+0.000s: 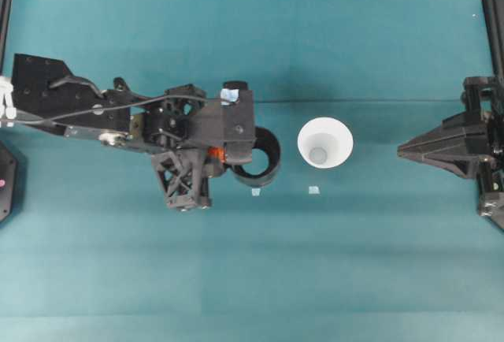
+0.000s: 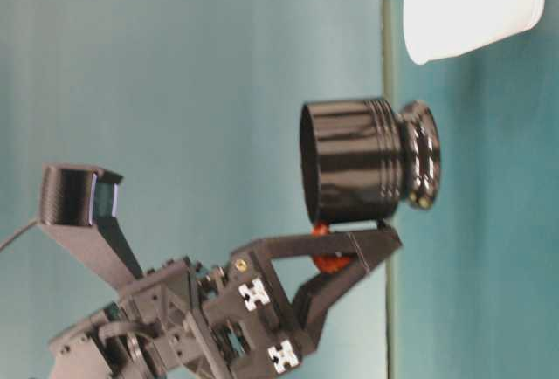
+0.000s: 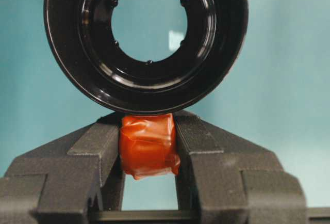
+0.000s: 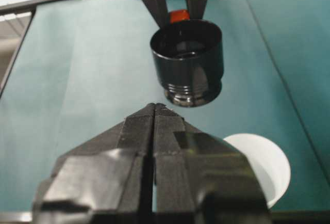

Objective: Put the paper cup into the moved red handle cup holder.

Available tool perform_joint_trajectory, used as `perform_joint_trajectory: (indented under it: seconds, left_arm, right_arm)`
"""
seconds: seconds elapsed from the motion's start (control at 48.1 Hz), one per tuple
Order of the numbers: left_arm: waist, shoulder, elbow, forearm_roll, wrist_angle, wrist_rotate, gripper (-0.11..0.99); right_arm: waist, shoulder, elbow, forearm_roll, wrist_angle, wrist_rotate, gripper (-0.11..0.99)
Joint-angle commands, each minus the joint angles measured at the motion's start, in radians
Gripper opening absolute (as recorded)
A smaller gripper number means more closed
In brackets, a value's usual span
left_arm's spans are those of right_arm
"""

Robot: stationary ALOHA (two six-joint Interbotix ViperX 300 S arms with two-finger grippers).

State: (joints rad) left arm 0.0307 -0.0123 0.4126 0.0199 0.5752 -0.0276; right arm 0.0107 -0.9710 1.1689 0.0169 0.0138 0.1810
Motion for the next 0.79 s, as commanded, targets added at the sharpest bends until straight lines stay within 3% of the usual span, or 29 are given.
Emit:
perform_joint_trajectory:
  seconds: [0.0,0.25,0.458,0.77]
  left_arm:
    - [-0.002,0.000,-0.012,0.002,-0.008,0.003,0.29]
    - [-0.002,0.060,0.018,0.002,-0.026,0.003,0.29]
    - [-0.006,0.120,0.038,0.002,-0.120,-0.003,0.29]
    - [-0.032,0.170,0.044,0.002,-0.146,0.002,0.29]
  right_arm:
    - [-0.002,0.006,-0.018,0.003,-0.006,0.008,-0.11]
    - [-0.003,0.006,-0.017,0.002,-0.005,0.008,-0.11]
    - [-0.003,0.006,-0.017,0.003,-0.006,0.008,-0.11]
    - [-0.002,0.006,-0.018,0.003,-0.006,0.008,-0.11]
